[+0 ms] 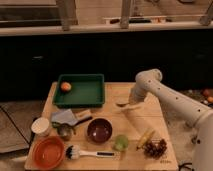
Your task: Place fork in purple bowl
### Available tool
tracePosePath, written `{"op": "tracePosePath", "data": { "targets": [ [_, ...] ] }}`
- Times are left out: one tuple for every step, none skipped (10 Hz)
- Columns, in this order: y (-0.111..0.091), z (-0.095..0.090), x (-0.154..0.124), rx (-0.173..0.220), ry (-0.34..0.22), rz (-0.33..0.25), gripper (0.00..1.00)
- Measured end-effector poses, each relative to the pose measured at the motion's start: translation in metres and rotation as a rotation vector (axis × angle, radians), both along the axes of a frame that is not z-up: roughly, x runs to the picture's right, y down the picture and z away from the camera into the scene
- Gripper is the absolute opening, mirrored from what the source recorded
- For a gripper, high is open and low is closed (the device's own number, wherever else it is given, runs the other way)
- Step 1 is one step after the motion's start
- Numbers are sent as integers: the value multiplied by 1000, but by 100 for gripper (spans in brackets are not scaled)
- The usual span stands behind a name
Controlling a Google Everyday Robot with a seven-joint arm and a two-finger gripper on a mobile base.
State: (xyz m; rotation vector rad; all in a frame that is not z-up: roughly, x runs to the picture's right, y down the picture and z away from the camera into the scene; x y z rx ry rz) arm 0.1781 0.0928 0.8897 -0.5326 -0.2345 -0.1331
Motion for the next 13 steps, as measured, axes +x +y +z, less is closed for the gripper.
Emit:
{"op": "tracePosePath", "data": {
  "targets": [
    [-1,-1,-1,4,-1,-4,3],
    [-1,-2,-1,5,-1,-5,3],
    [-2,-3,-2,6,-3,-7,3],
    [-2,-4,-3,7,-5,-12,3],
    [-3,-6,-4,9,-9,-18,3],
    [-3,-7,-6,9,-14,-26,3],
    [-4,-9,-8,11,-21,-37,3],
    [-6,-12,-10,14,-28,-50,3],
    [-7,-14,-11,16,-32,-57,3],
    [-9,-16,-13,19,-38,-65,3],
    [-11,-20,-15,23,-43,-75,3],
    [-12,-22,-16,25,-47,-82,3],
    [-14,-25,-18,29,-51,-90,3]
  ]
}}
